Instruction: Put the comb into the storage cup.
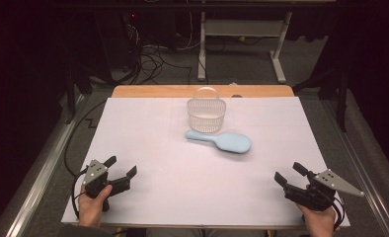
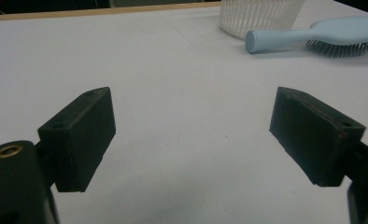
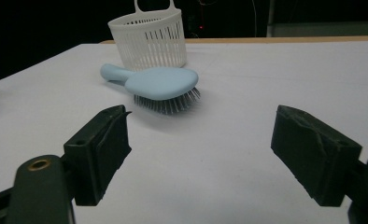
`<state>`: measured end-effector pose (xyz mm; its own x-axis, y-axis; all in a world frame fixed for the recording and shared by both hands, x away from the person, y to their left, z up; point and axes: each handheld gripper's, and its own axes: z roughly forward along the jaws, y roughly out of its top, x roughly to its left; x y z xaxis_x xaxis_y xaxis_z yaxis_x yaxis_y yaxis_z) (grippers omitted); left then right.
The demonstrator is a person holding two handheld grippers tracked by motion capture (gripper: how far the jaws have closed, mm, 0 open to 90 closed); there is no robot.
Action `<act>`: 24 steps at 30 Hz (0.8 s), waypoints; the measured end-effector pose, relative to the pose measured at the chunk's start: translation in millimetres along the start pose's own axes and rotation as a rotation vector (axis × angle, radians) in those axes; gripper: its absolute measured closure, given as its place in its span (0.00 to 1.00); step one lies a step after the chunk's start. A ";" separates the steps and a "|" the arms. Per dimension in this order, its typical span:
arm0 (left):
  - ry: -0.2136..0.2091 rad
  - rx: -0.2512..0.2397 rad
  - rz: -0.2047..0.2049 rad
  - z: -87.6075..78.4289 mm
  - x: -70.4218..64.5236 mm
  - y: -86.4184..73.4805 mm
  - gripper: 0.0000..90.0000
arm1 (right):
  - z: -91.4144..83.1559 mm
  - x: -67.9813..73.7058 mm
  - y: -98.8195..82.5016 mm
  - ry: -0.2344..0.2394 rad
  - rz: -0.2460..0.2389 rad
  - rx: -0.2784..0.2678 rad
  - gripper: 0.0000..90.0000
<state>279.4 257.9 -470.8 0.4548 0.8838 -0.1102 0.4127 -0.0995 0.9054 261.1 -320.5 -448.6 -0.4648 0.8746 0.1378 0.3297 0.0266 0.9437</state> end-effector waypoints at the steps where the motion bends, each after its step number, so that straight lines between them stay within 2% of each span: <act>1: 0.001 0.000 0.000 0.0 0.0 0.0 0.17 | 0.0 0.5 0.1 -0.002 -0.002 0.000 0.22; 13: -0.004 0.000 -0.003 1.0 -0.2 0.0 0.17 | 1.1 2.4 1.8 0.011 -0.005 -0.009 0.22; 17: -0.004 0.003 -0.002 1.6 -0.3 -0.1 0.17 | 4.3 4.6 4.0 0.037 0.009 -0.019 0.22; 24: -0.006 0.004 -0.003 2.1 -0.4 0.0 0.17 | 7.9 7.9 6.8 0.041 -0.012 -0.023 0.23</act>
<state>280.8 256.6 -471.6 0.4580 0.8814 -0.1153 0.4173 -0.0987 0.9034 266.1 -309.6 -443.5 -0.5016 0.8540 0.1384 0.3054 0.0250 0.9519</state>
